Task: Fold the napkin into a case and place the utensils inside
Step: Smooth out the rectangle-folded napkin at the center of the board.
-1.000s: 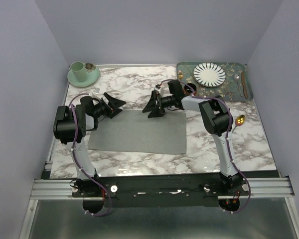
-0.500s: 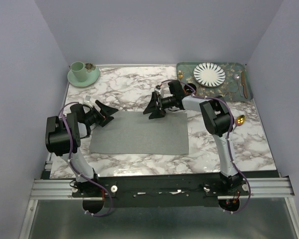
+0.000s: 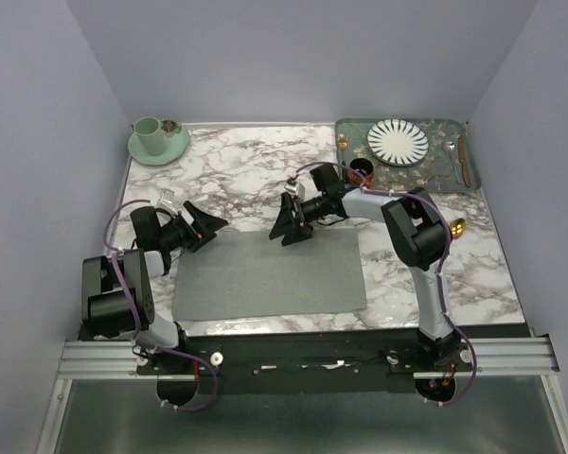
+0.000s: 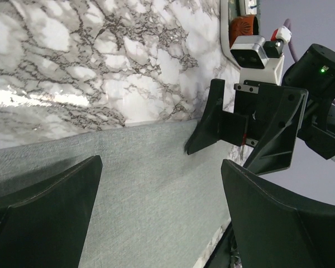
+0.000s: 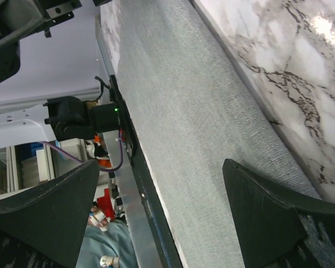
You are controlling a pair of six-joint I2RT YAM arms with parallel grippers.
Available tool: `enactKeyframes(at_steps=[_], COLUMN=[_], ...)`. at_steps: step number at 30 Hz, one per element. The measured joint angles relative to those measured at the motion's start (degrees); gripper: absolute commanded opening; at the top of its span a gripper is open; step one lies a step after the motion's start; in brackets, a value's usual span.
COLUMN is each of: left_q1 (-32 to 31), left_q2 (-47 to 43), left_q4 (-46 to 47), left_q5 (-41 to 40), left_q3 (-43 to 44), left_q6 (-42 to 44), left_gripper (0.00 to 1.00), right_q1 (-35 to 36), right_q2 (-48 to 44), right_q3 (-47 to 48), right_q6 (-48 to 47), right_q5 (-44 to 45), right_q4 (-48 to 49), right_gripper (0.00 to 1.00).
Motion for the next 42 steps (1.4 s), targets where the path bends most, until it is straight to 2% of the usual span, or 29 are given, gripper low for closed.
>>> enactKeyframes(at_steps=[7,11,18,24,34,42], left_q1=[-3.52,-3.17,-1.92,-1.25,1.09,1.70], left_q2=[4.68,11.30,13.46,13.68,13.92,13.94], left_q4=[2.47,3.43,2.45,0.85,-2.71,-4.09], left_q5=[-0.07,-0.42,0.50,0.94,1.40,1.57], left_q3=[2.62,4.57,6.93,7.69,9.55,10.12], left_q6=[-2.40,-4.02,-4.61,-4.11,-2.12,-1.16], left_gripper=[0.99,0.99,0.99,0.99,0.99,0.99], right_q1=[0.02,-0.04,-2.71,-7.30,-13.25,-17.59], right_q2=[-0.57,2.38,3.52,2.51,1.07,0.96], right_q3=[0.92,2.10,-1.42,-1.22,0.94,2.56], right_q6=[7.21,10.97,11.93,4.24,-14.10,-23.37], right_q5=[-0.24,-0.31,-3.50,-5.20,-5.07,-3.96], right_q4=[4.66,7.82,8.46,-0.59,-20.61,-32.50], right_gripper=[1.00,1.00,1.00,1.00,1.00,1.00])
